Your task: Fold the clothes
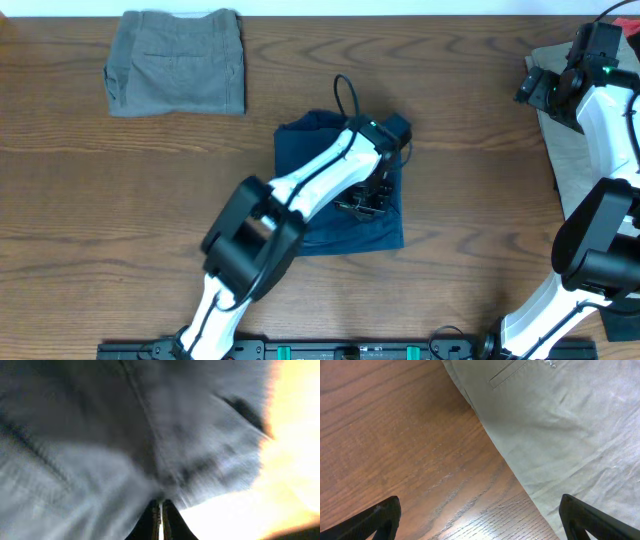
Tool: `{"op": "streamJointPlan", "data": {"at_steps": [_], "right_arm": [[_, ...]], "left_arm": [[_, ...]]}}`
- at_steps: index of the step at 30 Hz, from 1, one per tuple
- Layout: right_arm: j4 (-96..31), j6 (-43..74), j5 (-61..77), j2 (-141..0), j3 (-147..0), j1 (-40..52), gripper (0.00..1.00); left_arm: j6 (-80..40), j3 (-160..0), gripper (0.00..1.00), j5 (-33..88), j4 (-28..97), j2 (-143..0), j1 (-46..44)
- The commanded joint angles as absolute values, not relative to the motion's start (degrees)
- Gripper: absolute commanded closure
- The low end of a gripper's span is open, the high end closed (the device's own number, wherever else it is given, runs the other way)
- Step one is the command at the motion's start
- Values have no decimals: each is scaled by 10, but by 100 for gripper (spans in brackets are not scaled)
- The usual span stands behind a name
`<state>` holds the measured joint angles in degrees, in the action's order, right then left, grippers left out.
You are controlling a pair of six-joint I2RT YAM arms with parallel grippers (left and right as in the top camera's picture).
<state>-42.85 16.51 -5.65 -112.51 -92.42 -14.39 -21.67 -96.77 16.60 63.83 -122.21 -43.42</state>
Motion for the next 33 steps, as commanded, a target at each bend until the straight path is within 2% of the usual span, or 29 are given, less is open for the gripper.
{"op": "streamJointPlan", "data": {"at_steps": [1,7,10,16,24,30,32,33], "right_arm": [[-429,167,-60,-1127,-930,-146,1],[-429,167,-60,-1127,-930,-146,1],[-429,167,-60,-1127,-930,-146,1],[-429,167,-60,-1127,-930,-146,1],[-429,167,-60,-1127,-930,-146,1],[-429,167,-60,-1127,-930,-146,1],[-429,167,-60,-1127,-930,-146,1],[-429,167,-60,-1127,-930,-146,1]], "left_arm": [[-226,-970,94,157,630,-1152,-428],[-226,-969,93,-2,527,-1129,-409],[-196,-969,94,-43,449,-1144,-401],[-185,-969,94,-43,341,-1196,-389],[-187,-969,94,-41,316,-1264,-389],[-187,-969,93,-41,249,-1316,-385],[-187,-969,78,-41,238,-1329,-384],[-187,-969,78,-41,239,-1334,-384]]}}
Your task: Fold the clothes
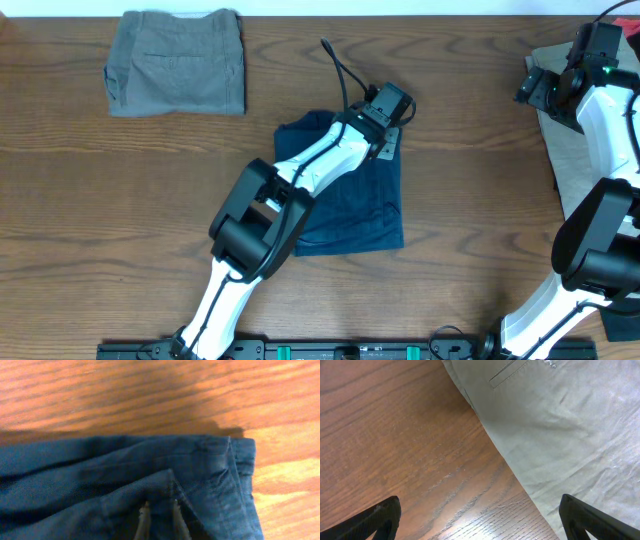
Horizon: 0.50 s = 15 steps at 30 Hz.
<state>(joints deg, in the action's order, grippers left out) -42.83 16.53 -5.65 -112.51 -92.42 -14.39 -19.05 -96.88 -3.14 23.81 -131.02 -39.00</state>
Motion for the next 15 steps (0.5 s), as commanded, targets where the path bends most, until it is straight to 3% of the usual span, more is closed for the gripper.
{"op": "streamJointPlan", "data": {"at_steps": [1,8,12,15], "right_arm": [[-429,167,-60,-1127,-930,-146,1],[-429,167,-60,-1127,-930,-146,1],[-429,167,-60,-1127,-930,-146,1],[-429,167,-60,-1127,-930,-146,1]], "left_arm": [[-187,-969,78,-41,241,-1334,-384],[-187,-975,78,-41,270,-1258,-384],[-166,-975,64,-46,304,-1171,-380],[-164,-975,64,-79,358,-1113,-369]]}}
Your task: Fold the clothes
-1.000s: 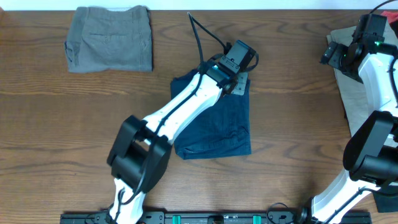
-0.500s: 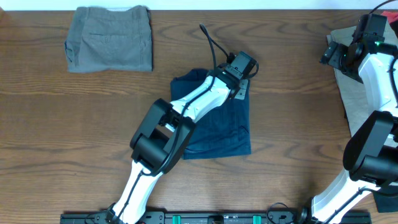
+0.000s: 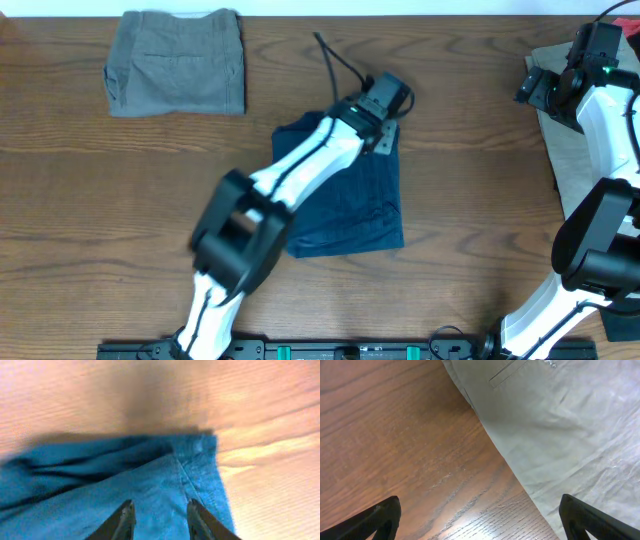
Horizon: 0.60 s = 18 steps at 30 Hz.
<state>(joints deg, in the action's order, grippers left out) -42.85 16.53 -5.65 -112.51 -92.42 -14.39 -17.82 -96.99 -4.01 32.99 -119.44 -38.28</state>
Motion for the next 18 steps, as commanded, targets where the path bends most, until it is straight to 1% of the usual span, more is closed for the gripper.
{"op": "streamJointPlan", "data": {"at_steps": [1,4,7,10,12,16,18], "right_arm": [[-429,167,-60,-1127,-930,-146,1],[-429,167,-60,-1127,-930,-146,1],[-429,167,-60,-1127,-930,-146,1],[-429,167,-60,-1127,-930,-146,1],[-429,167,-60,-1127,-930,-146,1],[-429,167,-60,-1127,-930,-146,1],[-429,167,-60,-1127,-930,-146,1]], "left_arm": [[-164,-975,64,-84,382,-1097,-364],[-174,-975,65,-84,468,-1066,-339],[-178,-970,66,-82,527,-1070,-307],[-179,-949,72,-80,528,-1084,-281],[-179,-932,74,-66,515,-1098,-265],[-179,-902,76,-15,476,-1137,-239],[-178,-891,77,-11,455,-1161,-230]]}}
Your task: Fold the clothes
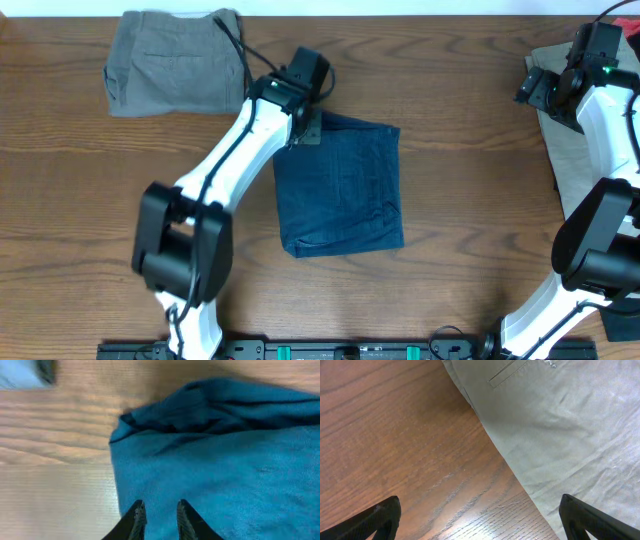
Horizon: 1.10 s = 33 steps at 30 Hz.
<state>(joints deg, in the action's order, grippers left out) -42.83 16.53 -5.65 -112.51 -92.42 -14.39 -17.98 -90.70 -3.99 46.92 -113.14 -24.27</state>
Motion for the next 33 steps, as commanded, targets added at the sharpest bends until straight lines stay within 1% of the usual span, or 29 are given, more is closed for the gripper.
{"op": "streamJointPlan", "data": {"at_steps": [1,5,8,9,10,11,13,17,22,28,33], "right_arm": [[-429,167,-60,-1127,-930,-146,1],[-429,167,-60,-1127,-930,-146,1],[-429,167,-60,-1127,-930,-146,1],[-429,167,-60,-1127,-930,-146,1],[-429,167,-60,-1127,-930,-146,1],[-429,167,-60,-1127,-930,-146,1],[-429,167,-60,-1127,-930,-146,1],[-429,167,-60,-1127,-930,-146,1],[-429,167,-60,-1127,-930,-146,1],[-429,167,-60,-1127,-930,-146,1],[-429,167,-60,-1127,-930,-146,1]], "left_arm": [[-178,-889,78,-11,445,-1174,-227],[-174,-889,78,-11,403,-1224,-211],[-172,-889,78,-10,397,-1236,-201],[-172,-890,81,-10,400,-1234,-198],[-172,-891,81,-8,405,-1228,-197],[-172,-891,86,-8,411,-1221,-197],[-172,-891,86,-6,425,-1200,-197],[-173,-891,86,-1,466,-1136,-199],[-172,-891,86,58,565,-1058,-199],[-172,-879,86,132,693,-1047,-211],[-173,-817,86,146,687,-1047,-247]]}}
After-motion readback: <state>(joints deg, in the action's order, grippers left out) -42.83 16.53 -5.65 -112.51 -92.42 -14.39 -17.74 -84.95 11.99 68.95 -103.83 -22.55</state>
